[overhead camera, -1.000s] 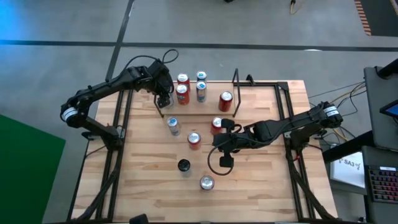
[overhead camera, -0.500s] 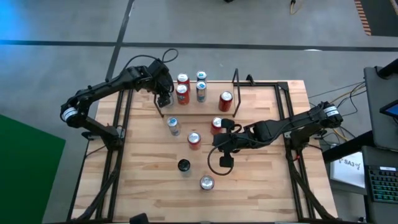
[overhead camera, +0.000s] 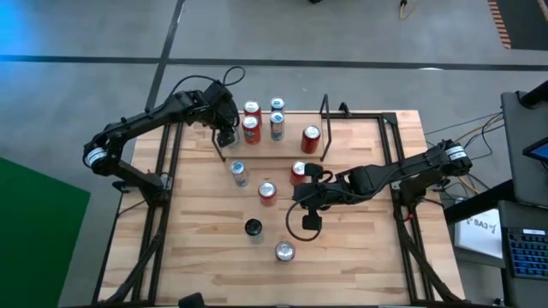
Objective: Place canned beverage on shelf
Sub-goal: Put the left white soda can on the shelf aligned with the other white soda can
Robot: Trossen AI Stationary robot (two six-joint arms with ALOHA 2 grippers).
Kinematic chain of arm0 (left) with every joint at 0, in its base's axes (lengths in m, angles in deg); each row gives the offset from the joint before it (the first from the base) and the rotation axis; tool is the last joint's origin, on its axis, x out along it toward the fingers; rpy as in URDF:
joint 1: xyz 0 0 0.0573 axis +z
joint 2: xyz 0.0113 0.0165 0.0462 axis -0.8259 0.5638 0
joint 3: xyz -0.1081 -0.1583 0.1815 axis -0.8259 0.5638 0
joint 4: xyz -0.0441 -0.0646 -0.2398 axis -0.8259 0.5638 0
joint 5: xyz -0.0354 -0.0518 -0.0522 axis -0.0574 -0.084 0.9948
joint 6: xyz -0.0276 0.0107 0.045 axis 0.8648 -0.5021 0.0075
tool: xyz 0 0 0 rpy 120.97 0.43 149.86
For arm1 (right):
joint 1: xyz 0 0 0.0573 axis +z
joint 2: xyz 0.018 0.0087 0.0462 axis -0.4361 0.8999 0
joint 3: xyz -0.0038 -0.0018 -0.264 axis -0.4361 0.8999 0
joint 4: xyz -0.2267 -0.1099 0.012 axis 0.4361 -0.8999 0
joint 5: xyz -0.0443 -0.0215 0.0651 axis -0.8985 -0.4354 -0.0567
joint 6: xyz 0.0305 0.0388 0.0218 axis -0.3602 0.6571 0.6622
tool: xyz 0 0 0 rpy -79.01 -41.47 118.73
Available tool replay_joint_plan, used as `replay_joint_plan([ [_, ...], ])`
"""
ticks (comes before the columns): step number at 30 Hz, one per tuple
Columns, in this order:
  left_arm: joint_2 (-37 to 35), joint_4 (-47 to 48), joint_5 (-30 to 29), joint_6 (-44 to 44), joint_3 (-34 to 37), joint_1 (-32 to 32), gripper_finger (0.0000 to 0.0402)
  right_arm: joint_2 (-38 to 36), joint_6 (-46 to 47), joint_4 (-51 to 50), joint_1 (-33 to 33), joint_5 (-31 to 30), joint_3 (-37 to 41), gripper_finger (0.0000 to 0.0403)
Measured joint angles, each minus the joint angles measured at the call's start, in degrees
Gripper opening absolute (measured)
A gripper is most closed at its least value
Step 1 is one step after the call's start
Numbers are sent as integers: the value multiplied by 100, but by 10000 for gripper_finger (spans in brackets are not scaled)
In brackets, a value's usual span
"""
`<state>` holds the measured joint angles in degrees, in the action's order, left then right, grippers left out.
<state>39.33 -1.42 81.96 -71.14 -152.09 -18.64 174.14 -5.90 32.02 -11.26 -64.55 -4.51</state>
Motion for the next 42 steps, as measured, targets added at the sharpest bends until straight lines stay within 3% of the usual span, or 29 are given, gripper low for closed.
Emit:
replay_joint_plan([
  [33,-20,-282,0,53,300,22,254,2,4,4,0,-2,0,9],
  [42,-11,-290,-59,89,319,22,305,2,6,4,0,-1,0,9],
])
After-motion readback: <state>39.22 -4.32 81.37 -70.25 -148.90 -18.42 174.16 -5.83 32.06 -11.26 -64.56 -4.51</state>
